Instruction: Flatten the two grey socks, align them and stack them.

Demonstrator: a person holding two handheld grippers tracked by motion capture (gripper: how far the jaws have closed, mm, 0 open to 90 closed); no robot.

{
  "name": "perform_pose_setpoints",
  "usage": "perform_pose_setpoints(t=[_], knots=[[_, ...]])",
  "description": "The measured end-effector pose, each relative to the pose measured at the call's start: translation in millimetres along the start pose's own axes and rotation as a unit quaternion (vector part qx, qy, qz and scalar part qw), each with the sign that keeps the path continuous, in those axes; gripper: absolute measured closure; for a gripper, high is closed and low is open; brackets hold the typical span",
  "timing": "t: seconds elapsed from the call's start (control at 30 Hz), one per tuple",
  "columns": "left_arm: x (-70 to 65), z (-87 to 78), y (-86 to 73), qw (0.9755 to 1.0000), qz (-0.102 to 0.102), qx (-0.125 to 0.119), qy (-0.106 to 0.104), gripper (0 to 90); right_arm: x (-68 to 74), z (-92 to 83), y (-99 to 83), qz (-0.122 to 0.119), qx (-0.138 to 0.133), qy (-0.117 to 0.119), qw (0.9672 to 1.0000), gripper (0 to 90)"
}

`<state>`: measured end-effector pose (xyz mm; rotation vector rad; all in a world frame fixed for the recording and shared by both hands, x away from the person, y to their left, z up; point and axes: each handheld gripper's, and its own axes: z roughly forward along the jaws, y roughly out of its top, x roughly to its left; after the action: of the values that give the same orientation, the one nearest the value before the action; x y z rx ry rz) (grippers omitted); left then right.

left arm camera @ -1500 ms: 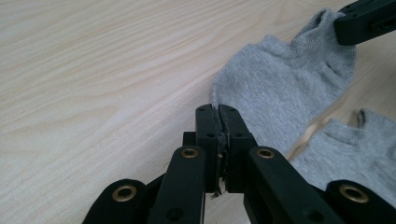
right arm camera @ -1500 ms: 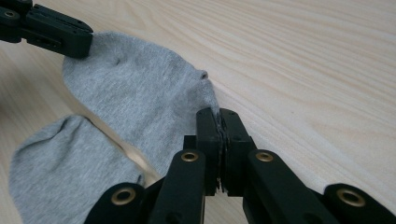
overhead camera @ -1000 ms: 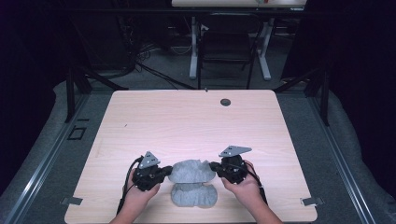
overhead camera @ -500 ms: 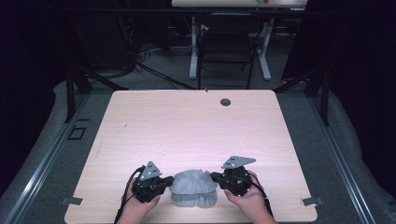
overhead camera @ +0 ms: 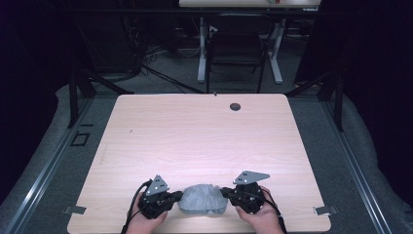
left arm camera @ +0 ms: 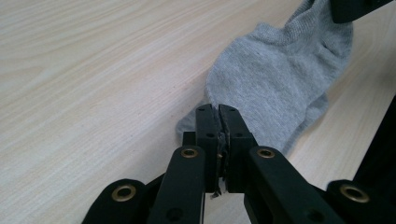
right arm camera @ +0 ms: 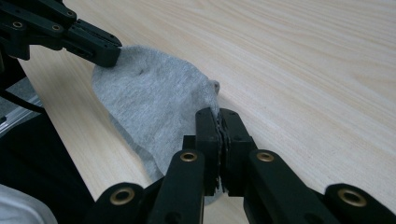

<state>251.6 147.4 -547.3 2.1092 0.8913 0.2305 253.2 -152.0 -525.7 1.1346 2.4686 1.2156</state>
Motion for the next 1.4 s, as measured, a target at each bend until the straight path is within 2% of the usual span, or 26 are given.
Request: perform_pose_setpoints(t=[0.07,0.2,0.23,0.27,0.47,0.5,0.6,1.0,1.17,1.4], knots=[[0.3,1.0,-1.2,1.0000,-0.006,0.001,0.000,88.1,-0.4,-0.2,-1.8,0.000,0.003,0.002,1.0000,87.4],[2.2,2.2,-2.4,1.0000,-0.003,0.005,0.001,88.1,-0.1,1.1,-5.5,0.005,0.005,0.005,1.0000,87.3],[1.9,3.3,-3.1,0.9999,-0.009,0.005,0.002,88.1,0.1,2.2,-6.6,0.007,0.000,0.003,1.0000,87.3],[2.5,3.8,-3.5,0.9999,-0.007,0.007,0.001,88.1,-0.4,1.5,-7.1,0.004,0.008,0.001,1.0000,87.3],[2.6,8.3,-6.2,0.9999,-0.003,0.015,0.002,88.1,-2.0,4.9,-11.6,0.007,0.015,0.002,0.9999,87.3],[2.0,9.5,-6.8,0.9998,-0.009,0.016,0.000,88.1,-2.6,5.6,-12.0,0.006,0.018,0.001,0.9998,87.2],[2.1,11.3,-7.7,0.9997,-0.002,0.023,-0.001,88.1,-3.7,8.7,-14.0,0.010,0.021,0.000,0.9997,87.2],[5.1,16.1,-11.2,0.9996,-0.010,0.026,0.001,87.7,-9.1,18.5,-20.0,0.017,0.043,-0.004,0.9989,87.1],[6.0,16.4,-11.6,0.9996,-0.009,0.027,0.000,87.1,-9.2,21.7,-21.0,0.012,0.050,-0.007,0.9987,86.7],[5.5,16.5,-11.7,0.9996,-0.010,0.025,-0.002,86.5,-11.0,24.3,-22.1,0.017,0.046,-0.009,0.9987,84.9]])
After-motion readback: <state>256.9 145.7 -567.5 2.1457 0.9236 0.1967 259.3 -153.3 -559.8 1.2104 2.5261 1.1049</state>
